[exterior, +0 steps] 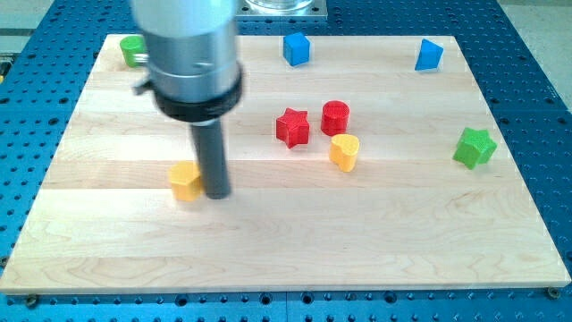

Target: Move the yellow hexagon towards the center left of the board

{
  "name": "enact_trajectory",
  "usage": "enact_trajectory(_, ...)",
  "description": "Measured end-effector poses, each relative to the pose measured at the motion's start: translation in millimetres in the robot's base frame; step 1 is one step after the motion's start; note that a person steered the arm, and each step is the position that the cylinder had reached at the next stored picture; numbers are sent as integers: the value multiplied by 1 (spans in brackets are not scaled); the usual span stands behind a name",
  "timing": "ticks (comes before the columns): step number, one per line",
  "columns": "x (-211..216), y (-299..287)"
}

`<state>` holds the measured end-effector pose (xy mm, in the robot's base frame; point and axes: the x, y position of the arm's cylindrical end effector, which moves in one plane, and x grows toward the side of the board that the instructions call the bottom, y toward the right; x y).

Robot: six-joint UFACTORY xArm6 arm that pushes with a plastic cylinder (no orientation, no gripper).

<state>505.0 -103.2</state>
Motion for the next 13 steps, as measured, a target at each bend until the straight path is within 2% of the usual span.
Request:
enact_trajectory(1,-3,-37)
enact_trajectory(3,48,-25)
enact_trajectory(4,31,-61)
enact_trajectory(5,-6,-86)
enact_trajectory(7,-13,-80)
enact_trajectory(8,3,-56)
enact_trajectory(9,-4,-32)
enact_trajectory(10,-8,-39)
enact_trajectory(11,-30,-44)
enact_trajectory(13,-33,-49)
